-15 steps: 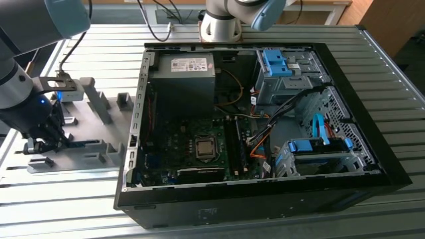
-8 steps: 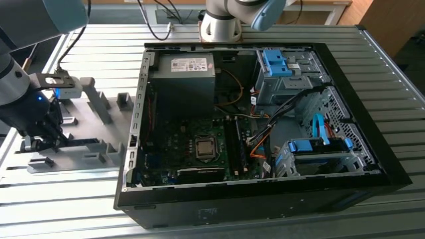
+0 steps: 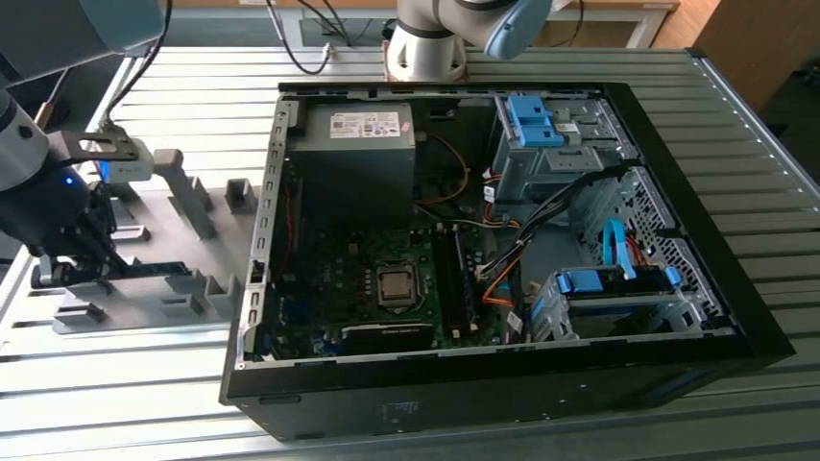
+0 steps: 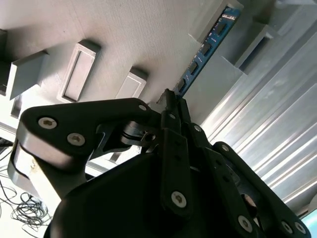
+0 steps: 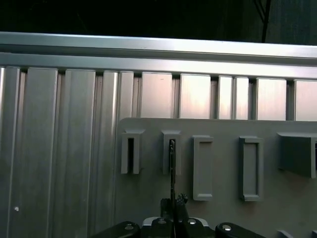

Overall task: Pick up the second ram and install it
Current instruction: 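Pick up the second ram and move it above second insertion slot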

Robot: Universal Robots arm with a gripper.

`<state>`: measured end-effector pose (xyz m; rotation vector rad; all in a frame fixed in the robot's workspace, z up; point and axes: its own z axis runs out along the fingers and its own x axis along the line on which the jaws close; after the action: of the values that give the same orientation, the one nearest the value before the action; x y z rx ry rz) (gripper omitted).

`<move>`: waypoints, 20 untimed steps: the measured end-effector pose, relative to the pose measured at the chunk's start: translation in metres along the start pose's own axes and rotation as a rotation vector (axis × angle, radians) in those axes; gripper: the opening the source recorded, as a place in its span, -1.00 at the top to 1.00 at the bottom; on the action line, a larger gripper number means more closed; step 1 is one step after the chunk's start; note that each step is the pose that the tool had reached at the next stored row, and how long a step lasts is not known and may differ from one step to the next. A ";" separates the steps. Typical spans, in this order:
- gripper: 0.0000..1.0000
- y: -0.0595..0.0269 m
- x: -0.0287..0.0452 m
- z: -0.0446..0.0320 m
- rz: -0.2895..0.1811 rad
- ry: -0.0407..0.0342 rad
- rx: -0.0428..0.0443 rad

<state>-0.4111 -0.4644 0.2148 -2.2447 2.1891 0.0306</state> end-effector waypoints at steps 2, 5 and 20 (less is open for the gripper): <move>0.73 0.0001 -0.0001 -0.0040 0.000 0.0000 0.0000; 0.73 0.0001 -0.0002 -0.0104 0.000 0.0000 -0.0001; 0.73 0.0005 -0.0008 -0.0450 0.000 0.0000 0.0000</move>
<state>-0.4111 -0.4644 0.2598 -2.2447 2.1891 0.0306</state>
